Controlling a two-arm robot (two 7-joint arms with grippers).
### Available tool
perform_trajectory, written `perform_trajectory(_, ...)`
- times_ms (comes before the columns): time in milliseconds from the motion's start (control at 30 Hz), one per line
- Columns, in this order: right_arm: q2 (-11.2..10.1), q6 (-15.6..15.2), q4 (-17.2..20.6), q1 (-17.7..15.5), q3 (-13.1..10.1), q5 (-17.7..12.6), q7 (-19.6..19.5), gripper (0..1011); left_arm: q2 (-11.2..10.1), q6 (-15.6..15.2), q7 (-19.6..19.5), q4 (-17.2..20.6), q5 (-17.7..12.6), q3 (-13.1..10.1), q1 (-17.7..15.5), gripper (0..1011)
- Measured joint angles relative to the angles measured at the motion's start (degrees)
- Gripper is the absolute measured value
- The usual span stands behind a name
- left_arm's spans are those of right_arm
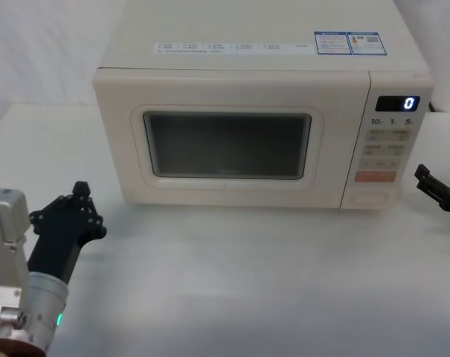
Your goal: Press the button to open the microwave door with one hand; close the microwave door with the other hand.
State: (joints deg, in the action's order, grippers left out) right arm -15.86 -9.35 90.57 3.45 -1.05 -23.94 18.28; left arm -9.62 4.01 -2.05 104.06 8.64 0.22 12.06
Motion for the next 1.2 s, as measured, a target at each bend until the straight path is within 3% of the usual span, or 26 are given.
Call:
perform_trajectory(367, 0.0, 0.0, 0.0, 0.0, 0.0, 0.0, 0.0, 1002, 2.0, 0.0, 0.1, -2.9, -0.7, 2.5, 0.3, 0)
perform_trajectory(667, 0.0, 0.0, 0.0, 0.0, 0.0, 0.0, 0.0, 1002, 4.5, -0.9, -0.6, -4.4, 0.9, 4.5, -0.5, 0)
perform_trajectory(1200, 0.0, 0.0, 0.0, 0.0, 0.0, 0.0, 0.0, 1003, 3.6, -2.5, -2.7, -5.9, -1.2, 3.7, -1.7, 0)
